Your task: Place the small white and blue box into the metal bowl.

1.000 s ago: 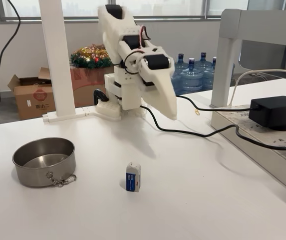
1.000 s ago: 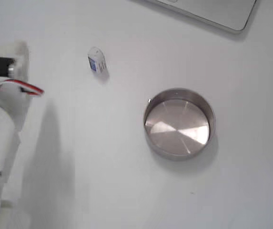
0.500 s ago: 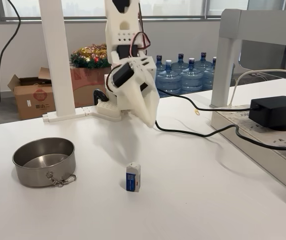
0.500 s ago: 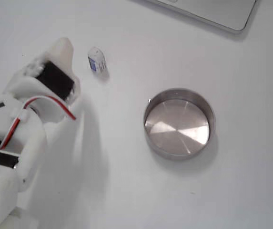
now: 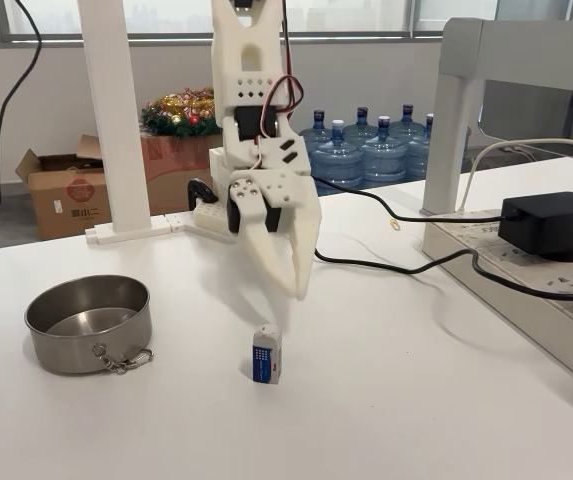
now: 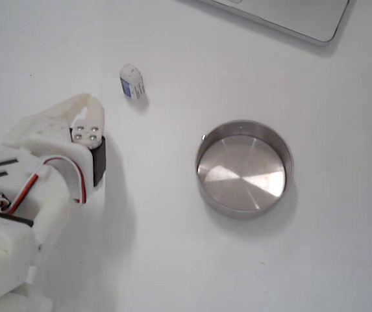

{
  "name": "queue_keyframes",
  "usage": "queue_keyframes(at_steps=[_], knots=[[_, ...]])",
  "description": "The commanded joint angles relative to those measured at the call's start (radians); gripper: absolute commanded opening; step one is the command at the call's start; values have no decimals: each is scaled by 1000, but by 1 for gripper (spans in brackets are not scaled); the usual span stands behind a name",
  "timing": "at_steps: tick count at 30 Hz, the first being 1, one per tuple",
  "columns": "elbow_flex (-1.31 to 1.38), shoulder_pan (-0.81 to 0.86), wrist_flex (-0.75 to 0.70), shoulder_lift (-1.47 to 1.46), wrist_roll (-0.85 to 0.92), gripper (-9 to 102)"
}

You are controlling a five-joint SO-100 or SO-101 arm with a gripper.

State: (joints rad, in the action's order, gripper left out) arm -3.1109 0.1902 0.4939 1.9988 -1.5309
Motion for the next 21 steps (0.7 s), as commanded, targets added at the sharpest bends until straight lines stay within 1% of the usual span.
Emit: queue_keyframes(at_steps=[1,4,9,11,14,18,21], knots=[[-6,5,20,-2,-15,-4],[-2,9,20,2,-15,-2],[12,9,20,-3,-23,14],[14,9,20,-6,-60,17],[17,9,20,-6,-100,19],[49,11,20,-11,-100,19],[101,11,20,-69,-100,19]])
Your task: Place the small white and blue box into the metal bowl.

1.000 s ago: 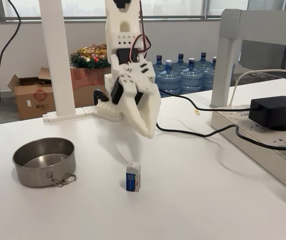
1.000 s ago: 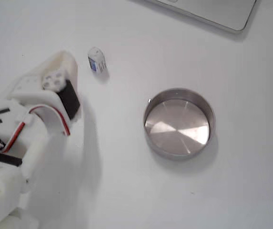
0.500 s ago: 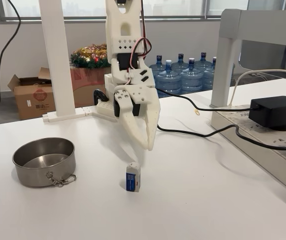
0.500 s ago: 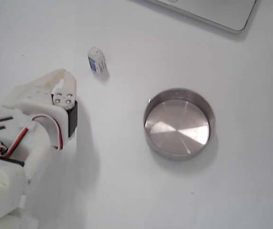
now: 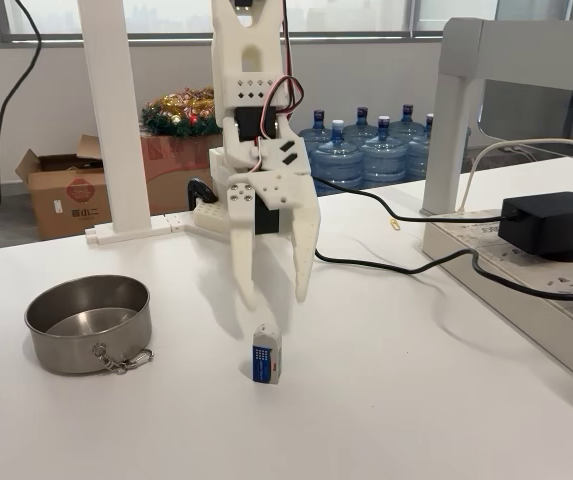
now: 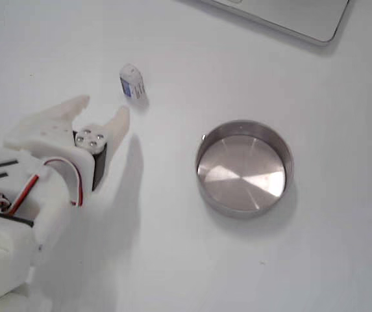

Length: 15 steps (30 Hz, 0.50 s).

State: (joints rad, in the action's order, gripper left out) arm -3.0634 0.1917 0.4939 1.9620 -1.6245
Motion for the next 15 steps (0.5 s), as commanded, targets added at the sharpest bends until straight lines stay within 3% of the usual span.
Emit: queue_keyframes(at_steps=[1,15], knots=[[71,9,20,-54,-6,19],[258,57,21,-227,-5,22]])
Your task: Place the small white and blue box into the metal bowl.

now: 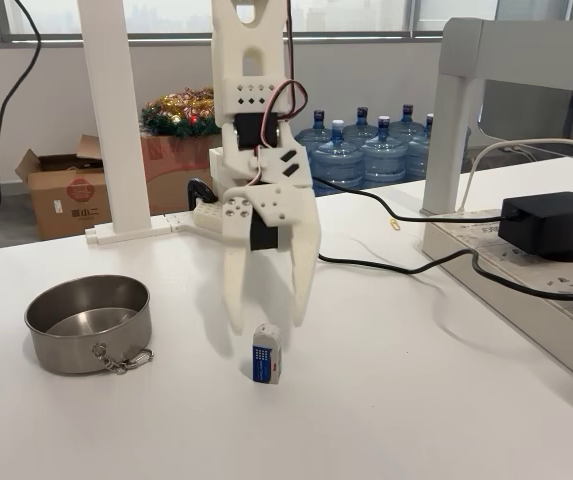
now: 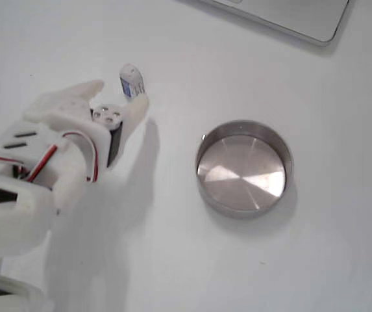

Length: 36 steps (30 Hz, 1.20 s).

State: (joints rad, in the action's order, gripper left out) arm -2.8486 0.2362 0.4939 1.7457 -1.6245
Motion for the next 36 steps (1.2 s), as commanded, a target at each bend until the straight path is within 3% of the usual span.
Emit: queue_keyframes(at_steps=[1,15,25,36], knots=[[51,14,21,-20,-5,22],[121,38,31,-127,-5,24],[143,32,328,-344,-5,24],[149,32,336,-344,-5,24]])
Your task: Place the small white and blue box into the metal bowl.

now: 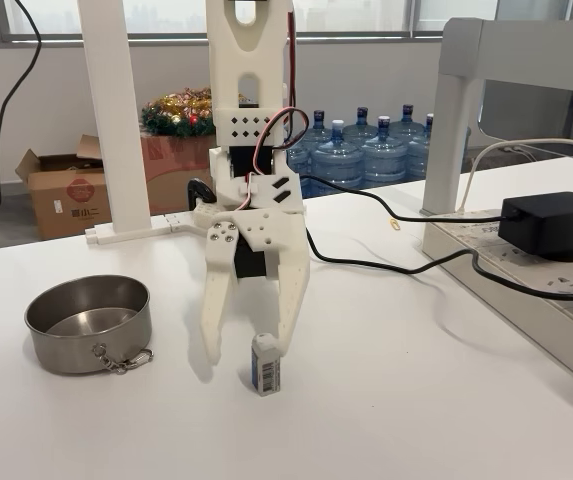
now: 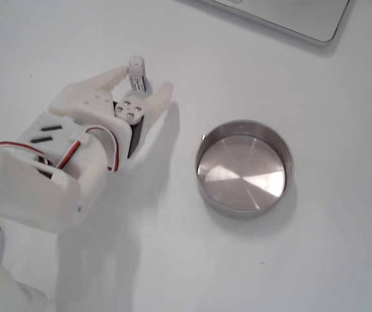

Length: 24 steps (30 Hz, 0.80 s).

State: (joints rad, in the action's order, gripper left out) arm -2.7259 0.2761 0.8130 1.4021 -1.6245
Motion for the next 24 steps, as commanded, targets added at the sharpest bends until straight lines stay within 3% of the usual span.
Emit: queue_keyframes(at_steps=[1,10,17,24], knots=[[35,-8,15,0,-5,24],[132,-35,18,-94,-15,32],[140,-38,18,-95,-15,32],[138,-38,18,-107,-6,14]])
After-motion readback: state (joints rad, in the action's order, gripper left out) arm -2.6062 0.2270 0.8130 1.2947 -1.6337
